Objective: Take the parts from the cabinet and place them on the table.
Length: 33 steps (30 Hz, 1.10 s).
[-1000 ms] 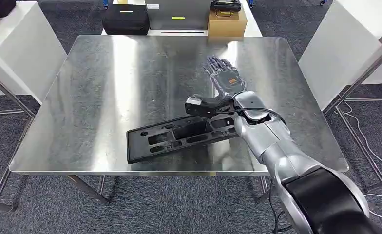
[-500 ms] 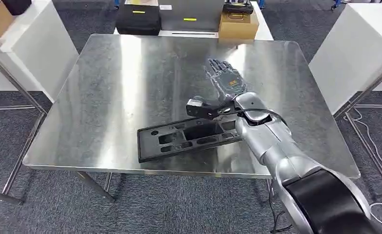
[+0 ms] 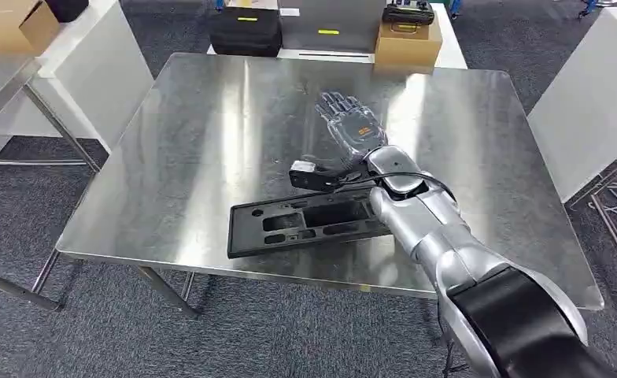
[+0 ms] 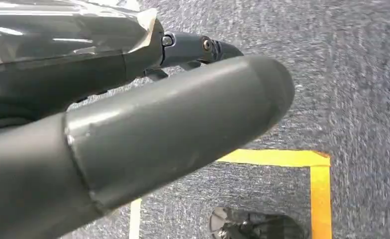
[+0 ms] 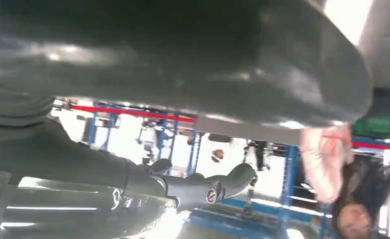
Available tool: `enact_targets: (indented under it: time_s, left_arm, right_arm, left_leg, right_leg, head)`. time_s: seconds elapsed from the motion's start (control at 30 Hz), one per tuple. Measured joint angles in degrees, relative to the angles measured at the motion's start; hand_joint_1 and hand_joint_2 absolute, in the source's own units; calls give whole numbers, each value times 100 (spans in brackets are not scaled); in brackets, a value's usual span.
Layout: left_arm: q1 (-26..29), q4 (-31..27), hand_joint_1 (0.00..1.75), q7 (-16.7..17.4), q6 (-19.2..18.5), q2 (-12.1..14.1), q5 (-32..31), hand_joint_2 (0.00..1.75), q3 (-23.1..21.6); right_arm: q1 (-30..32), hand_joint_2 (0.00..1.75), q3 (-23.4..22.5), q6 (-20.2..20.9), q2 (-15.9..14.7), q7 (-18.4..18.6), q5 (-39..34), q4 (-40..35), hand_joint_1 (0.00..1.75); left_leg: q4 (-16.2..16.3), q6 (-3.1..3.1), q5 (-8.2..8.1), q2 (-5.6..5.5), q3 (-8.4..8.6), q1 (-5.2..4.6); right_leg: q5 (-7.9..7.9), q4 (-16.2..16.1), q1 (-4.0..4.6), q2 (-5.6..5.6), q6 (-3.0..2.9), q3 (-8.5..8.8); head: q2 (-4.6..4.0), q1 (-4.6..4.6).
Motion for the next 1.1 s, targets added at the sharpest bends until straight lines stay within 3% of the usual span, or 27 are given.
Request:
enact_targets:
  time_s: [0.03,0.07,0.1,0.2,0.23,0.27,0.3,0.37,0.4,0.43,0.47,0.53,0.57,0.6,0.63,0.7,0.73,0.77,0.8,0.83,0.9,0.93,0.97,1.03,1.07,1.1]
  left_arm:
    - [-1,-2,0,-4,0,5,-4,0,0]
    - [-8,0,0,-9,-6,-4,-22,0,0]
    - [-14,-2,0,-11,-20,-15,-26,0,0]
    - [-12,0,0,-9,-44,-15,-28,0,0]
    - [-8,0,0,-9,-44,-17,-28,0,0]
    - [-8,0,0,-7,-41,-24,-28,0,0]
    - [-14,0,0,2,-42,-17,-33,0,2]
    - [-35,0,0,4,-35,-13,-35,0,0]
    - [-33,0,0,7,-35,-13,-35,0,0]
    - [-28,0,0,9,-35,-24,-42,0,0]
    - [-26,0,0,9,-35,-26,-44,0,0]
    - [-25,0,0,11,-15,-28,-50,0,2]
    - [-27,0,0,9,-4,-28,-52,0,2]
    - [-30,0,0,9,0,-37,-52,0,2]
    - [-25,0,0,9,7,-35,-55,0,2]
    - [2,0,0,9,7,-44,-63,0,0]
    - [9,-2,0,2,6,-27,-65,0,0]
    - [23,2,0,-2,0,-37,-68,0,0]
    - [17,2,0,-11,0,-35,-81,0,0]
    - [1,2,0,-11,-2,-31,-81,0,0]
    - [-4,4,0,-15,-35,-28,-90,0,-2]
    - [8,4,0,-15,-50,-28,-90,0,-2]
    - [10,2,0,-15,-52,-22,-90,0,-2]
    - [9,2,0,-13,-52,0,-90,0,0]
    - [6,2,0,-13,-52,5,-90,0,0]
    - [-16,2,0,-13,-55,-4,-90,0,0]
  right_arm:
    - [-7,0,0,0,-2,0,0,0,0]
    - [-13,0,0,-2,-7,0,0,-2,0]
    - [-26,0,2,0,-22,0,4,-2,0]
    - [-28,0,11,0,-26,-7,13,-2,0]
    - [-31,0,13,0,-28,-7,15,-13,0]
    - [-38,0,17,0,-39,-4,15,-17,0]
    - [-40,0,24,0,-57,-4,17,-17,0]
    - [18,0,37,18,-101,2,39,-17,0]
    - [54,0,42,18,-114,4,42,-17,0]
    - [75,0,46,20,-127,9,44,-17,0]
    - [80,0,50,31,-140,17,44,-17,0]
    - [57,0,59,33,-142,28,57,-22,0]
    - [49,0,59,33,-142,33,61,-35,0]
    - [42,0,59,33,-146,46,63,-35,0]
    - [44,0,61,33,-140,46,68,-35,0]
    - [45,0,63,33,-111,46,68,-42,0]
    - [38,0,63,33,-105,46,68,-52,0]
    - [31,0,63,31,-94,53,79,-66,0]
    - [20,0,63,28,-83,52,87,-79,0]
    - [20,0,63,26,-83,52,103,-79,0]
    - [56,0,63,22,-98,52,118,-79,0]
    - [75,0,63,20,-98,52,118,-79,0]
    - [85,0,63,17,-96,52,118,-79,0]
    - [85,0,66,15,-94,52,118,-81,0]
    - [78,0,66,13,-96,55,116,-83,0]
    - [61,0,66,11,-100,55,116,-87,0]
  left_leg:
    - [-562,-5,254,125,301,7]
    - [-902,-17,232,413,473,-26]
    - [-918,62,247,332,477,-49]
    - [-892,196,233,128,436,-110]
    - [-949,270,278,67,486,-81]
    - [-956,310,284,20,488,-92]
    - [-955,361,291,-17,486,-91]
    - [-954,387,288,-170,481,-96]
    - [-952,388,288,-255,482,-103]
    - [-950,391,290,-342,482,-118]
    - [-946,392,291,-431,484,-131]
    - [-941,391,292,-591,502,-149]
    - [-937,389,291,-652,497,-144]
    - [-913,364,279,-703,485,-184]
    - [-916,348,282,-739,464,-169]
    - [-944,278,308,-834,443,-119]
    - [-941,234,302,-904,433,-150]
    - [-854,217,216,-667,402,-159]
    - [-613,172,56,-390,300,-157]
    - [-213,135,-148,-218,102,-128]
    - [686,67,-487,-101,-385,-73]
    - [838,37,-466,-80,-489,-44]
    - [706,13,-335,-62,-445,-19]
    - [-206,-10,146,55,18,16]
    - [-729,-14,342,325,327,15]
    - [-874,1,275,462,410,-57]
  right_leg:
    - [-25,2,-14,-48,40,23]
    - [-47,6,32,-90,79,46]
    - [-65,8,88,-122,104,36]
    - [-82,-24,119,-272,204,102]
    - [-125,4,115,-238,258,64]
    - [-218,152,76,-23,240,10]
    - [-384,490,76,147,183,-145]
    - [-776,1546,78,263,113,-668]
    - [-860,1892,100,291,125,-853]
    - [-821,1957,102,311,150,-925]
    - [-687,1728,106,322,184,-849]
    - [-208,626,117,440,240,-359]
    - [-37,177,116,644,229,-154]
    - [-18,78,132,719,177,-78]
    - [-6,53,119,621,158,-85]
    - [-8,61,156,538,99,-66]
    - [28,-11,68,466,42,-35]
    - [48,-40,60,396,10,2]
    - [38,-55,47,353,-58,14]
    - [31,-54,56,302,-68,25]
    - [10,-49,67,151,-85,34]
    - [5,-48,66,80,-87,35]
    - [0,-46,62,23,-84,36]
    - [-39,-41,47,-100,-34,61]
    - [-69,-26,62,-151,12,88]
    - [-103,-4,138,-197,55,82]
  head:
    - [0,-4]
    - [0,-6]
    - [0,-22]
    - [0,0]
    - [0,-4]
    - [0,9]
    - [0,5]
    - [0,24]
    - [0,37]
    - [0,37]
    - [0,37]
    - [0,39]
    - [0,39]
    - [0,26]
    - [0,37]
    - [0,44]
    - [0,39]
    - [0,50]
    - [0,-30]
    - [0,-48]
    - [0,-43]
    - [0,-48]
    - [0,-46]
    - [0,-46]
    - [0,-48]
    - [0,-77]
